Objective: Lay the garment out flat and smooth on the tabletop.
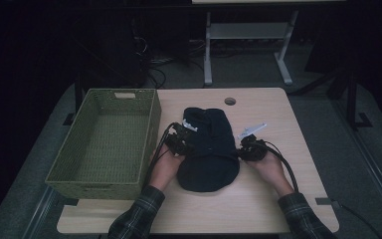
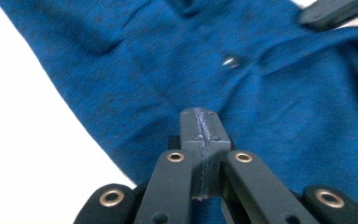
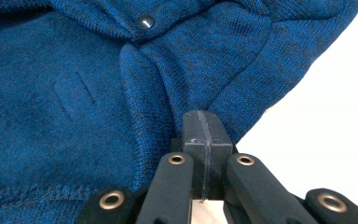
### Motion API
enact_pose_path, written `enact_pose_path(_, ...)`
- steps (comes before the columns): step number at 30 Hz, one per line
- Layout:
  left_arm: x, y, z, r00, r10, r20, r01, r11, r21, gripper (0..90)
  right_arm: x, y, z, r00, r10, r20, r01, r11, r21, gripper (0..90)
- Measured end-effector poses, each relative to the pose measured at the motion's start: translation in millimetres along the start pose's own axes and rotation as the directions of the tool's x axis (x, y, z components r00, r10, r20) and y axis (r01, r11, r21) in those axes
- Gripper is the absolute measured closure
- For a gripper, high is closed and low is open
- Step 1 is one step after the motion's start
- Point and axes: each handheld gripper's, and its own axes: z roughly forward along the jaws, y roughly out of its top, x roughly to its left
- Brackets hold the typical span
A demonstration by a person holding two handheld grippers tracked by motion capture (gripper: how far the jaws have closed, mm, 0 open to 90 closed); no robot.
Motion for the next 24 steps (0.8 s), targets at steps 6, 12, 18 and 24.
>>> enact_pose_path(6, 4.9, -8.8, 22.3, 0.9997, 0.006, -0.022, -0.004, 0.9960, 0.090, 90.0, 3.0, -4.4, -4.4, 0.9998, -0.008, 0.020, 0.008, 1.000, 0.008, 90.0)
enact_pose_path(12, 3.7, -13.0, 18.9, 0.9982, 0.022, -0.056, -0.016, 0.9945, 0.103, 90.0, 2.6, -8.9, -9.4, 0.9989, 0.005, 0.046, -0.006, 1.000, 0.022, 90.0)
enact_pose_path(18, -0.8, -18.4, 16.2, 0.9997, 0.019, -0.013, -0.018, 0.9956, 0.092, 90.0, 3.5, -15.7, -15.5, 0.9974, 0.010, 0.071, -0.012, 1.000, 0.026, 90.0)
enact_pose_path(24, -9.7, -25.8, 12.3, 0.9979, 0.046, 0.046, -0.049, 0.9955, 0.081, 90.0, 8.8, -26.4, -23.3, 0.9969, 0.023, 0.075, -0.024, 0.999, 0.022, 90.0)
